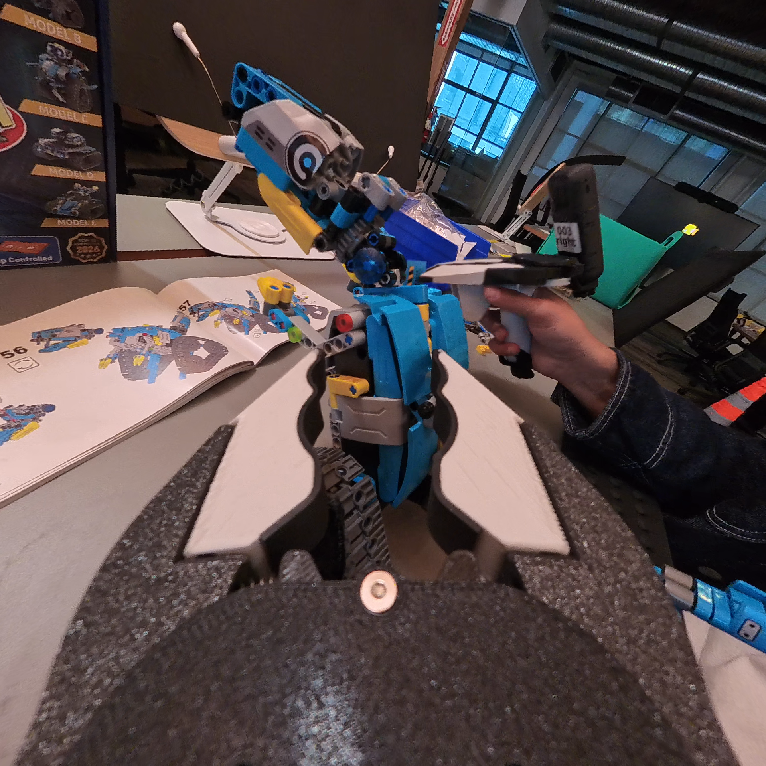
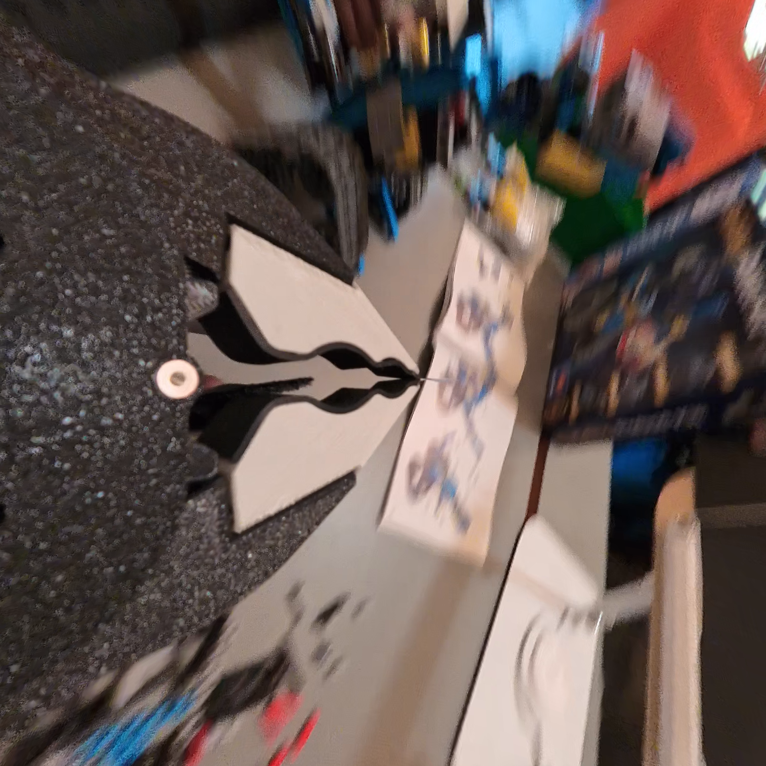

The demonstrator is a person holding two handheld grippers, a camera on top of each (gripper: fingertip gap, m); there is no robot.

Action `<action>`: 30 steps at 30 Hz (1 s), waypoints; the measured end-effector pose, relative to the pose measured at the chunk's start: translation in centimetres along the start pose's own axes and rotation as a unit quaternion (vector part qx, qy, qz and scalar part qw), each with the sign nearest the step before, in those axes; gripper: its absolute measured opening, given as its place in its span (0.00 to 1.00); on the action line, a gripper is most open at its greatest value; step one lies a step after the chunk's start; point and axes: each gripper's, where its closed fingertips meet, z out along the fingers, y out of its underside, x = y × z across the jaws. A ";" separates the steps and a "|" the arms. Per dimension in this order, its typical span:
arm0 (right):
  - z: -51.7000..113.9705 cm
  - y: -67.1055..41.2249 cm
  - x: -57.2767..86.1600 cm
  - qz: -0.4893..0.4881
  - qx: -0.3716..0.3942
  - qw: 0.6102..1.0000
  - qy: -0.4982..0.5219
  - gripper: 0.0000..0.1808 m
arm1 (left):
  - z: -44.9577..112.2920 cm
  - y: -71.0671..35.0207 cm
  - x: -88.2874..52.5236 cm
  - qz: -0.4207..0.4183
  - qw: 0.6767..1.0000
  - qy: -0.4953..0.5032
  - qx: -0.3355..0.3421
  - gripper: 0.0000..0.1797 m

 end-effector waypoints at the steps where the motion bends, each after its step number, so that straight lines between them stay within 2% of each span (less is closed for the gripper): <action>1: 0.0 -1.0 -3.3 0.000 0.023 0.997 -0.077 0.00 | 0.0 0.0 0.0 0.000 1.000 0.001 0.000 0.27; 4: -0.7 -2.7 -13.5 0.016 0.055 0.954 -0.296 0.00 | 0.0 0.0 0.0 0.002 1.000 0.002 0.000 0.27; 6: 0.1 -2.1 -17.2 0.009 0.028 0.938 -0.346 0.00 | 0.0 0.0 0.0 0.000 1.000 0.001 0.000 0.27; 10: 1.3 -1.1 -18.2 -0.017 0.010 0.938 -0.346 0.00 | 0.0 0.0 -0.1 -0.013 1.000 0.002 0.004 0.28; 30: 1.5 -0.2 -18.3 0.011 0.003 0.929 -0.370 0.00 | -0.1 -0.1 -0.1 -0.020 1.000 0.007 0.007 0.27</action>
